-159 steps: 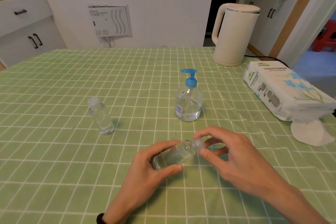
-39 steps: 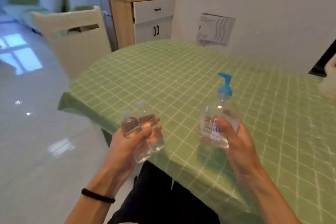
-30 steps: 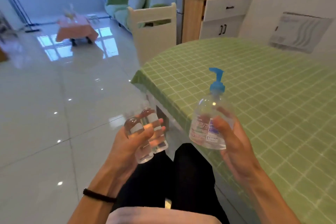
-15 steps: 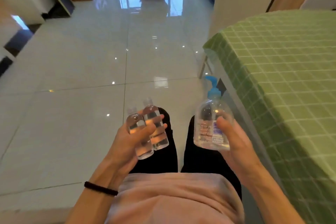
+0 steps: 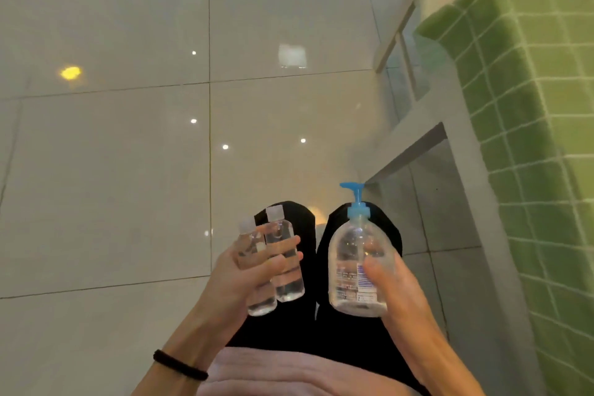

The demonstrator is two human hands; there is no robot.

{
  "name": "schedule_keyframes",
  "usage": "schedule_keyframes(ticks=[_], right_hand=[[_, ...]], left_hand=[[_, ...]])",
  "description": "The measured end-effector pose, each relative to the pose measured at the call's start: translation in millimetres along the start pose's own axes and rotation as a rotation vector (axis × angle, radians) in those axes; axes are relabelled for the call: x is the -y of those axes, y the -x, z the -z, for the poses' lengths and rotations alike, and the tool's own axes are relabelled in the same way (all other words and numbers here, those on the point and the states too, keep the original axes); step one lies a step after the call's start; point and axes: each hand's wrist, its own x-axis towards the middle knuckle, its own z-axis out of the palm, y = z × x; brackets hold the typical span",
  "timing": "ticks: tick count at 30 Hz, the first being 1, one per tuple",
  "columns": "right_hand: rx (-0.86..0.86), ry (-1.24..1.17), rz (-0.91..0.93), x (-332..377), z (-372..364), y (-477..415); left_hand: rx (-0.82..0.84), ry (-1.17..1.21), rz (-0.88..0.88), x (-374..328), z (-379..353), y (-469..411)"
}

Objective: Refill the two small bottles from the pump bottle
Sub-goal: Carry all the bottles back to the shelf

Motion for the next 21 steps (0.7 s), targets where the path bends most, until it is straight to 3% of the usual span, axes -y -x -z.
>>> schedule_keyframes(ticks=[7,15,21], right_hand=[[0.013,0.109,-0.087,62.2,-13.9,-20.2],[-0.050,0.133,-0.158,188.8,-51.6,91.5],[-0.002,0.086,-0.174,277.3,-98.9,164.4]], left_hand=[[-0.082,0.010,0.076,-57.8,-19.3,-9.4],[-0.099,0.045,0.125,-192.6,-48.1,117.8],[-0.080,0.069,0.045,-292.2,-50.4,208.8]])
